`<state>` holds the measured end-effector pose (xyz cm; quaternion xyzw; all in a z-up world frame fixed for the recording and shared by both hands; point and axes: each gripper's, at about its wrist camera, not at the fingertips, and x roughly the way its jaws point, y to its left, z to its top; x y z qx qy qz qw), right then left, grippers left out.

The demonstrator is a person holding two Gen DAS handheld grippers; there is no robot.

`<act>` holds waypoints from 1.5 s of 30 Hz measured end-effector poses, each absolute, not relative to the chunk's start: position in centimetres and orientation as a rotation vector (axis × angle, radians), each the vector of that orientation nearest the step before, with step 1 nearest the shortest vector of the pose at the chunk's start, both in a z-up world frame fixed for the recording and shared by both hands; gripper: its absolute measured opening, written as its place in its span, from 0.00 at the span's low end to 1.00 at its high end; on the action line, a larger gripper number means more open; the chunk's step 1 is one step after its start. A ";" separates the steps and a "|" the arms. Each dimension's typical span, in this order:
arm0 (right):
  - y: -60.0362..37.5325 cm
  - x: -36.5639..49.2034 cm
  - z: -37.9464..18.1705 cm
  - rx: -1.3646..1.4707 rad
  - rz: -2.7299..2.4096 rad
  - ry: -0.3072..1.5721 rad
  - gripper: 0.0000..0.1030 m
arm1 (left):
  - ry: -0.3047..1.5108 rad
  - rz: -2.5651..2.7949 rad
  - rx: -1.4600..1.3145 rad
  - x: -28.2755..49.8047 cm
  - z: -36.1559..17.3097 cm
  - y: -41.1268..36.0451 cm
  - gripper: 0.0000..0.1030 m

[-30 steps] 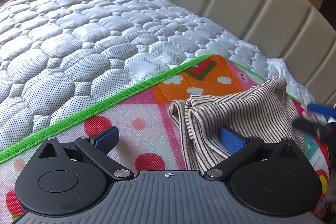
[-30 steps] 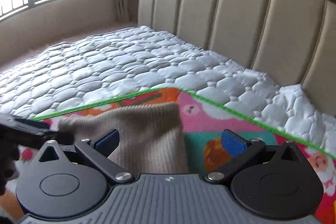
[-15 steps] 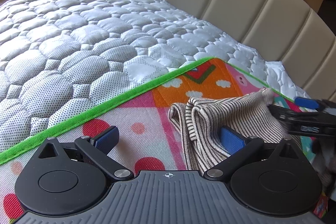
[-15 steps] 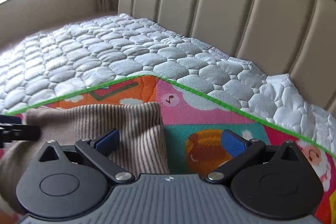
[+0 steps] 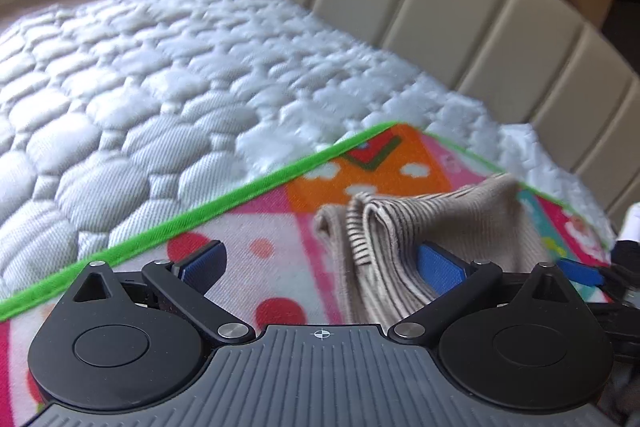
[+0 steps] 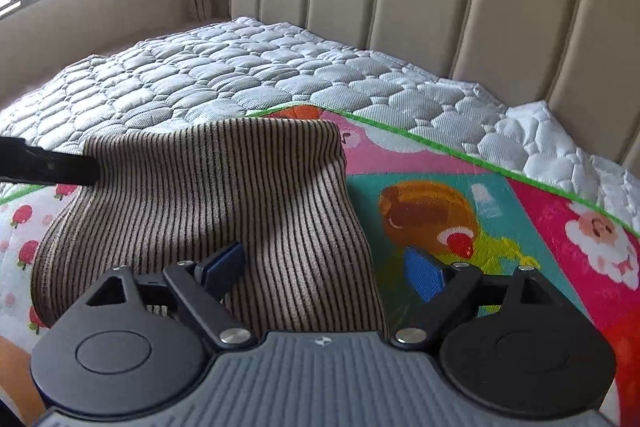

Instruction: Fold clothes

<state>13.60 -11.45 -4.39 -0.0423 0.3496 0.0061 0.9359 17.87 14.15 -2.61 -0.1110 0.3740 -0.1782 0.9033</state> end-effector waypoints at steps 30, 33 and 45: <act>-8.3 16.4 -0.7 -0.271 0.068 0.599 0.87 | 0.792 -0.294 -0.209 19.4 -4.9 13.4 1.00; -8.1 20.0 -2.9 -0.311 0.050 0.692 0.86 | 0.792 -0.289 -0.208 19.4 -4.9 13.5 1.00; -13.5 14.8 -1.8 0.112 0.085 0.747 0.94 | 0.794 -0.282 -0.210 19.7 -5.2 13.7 1.00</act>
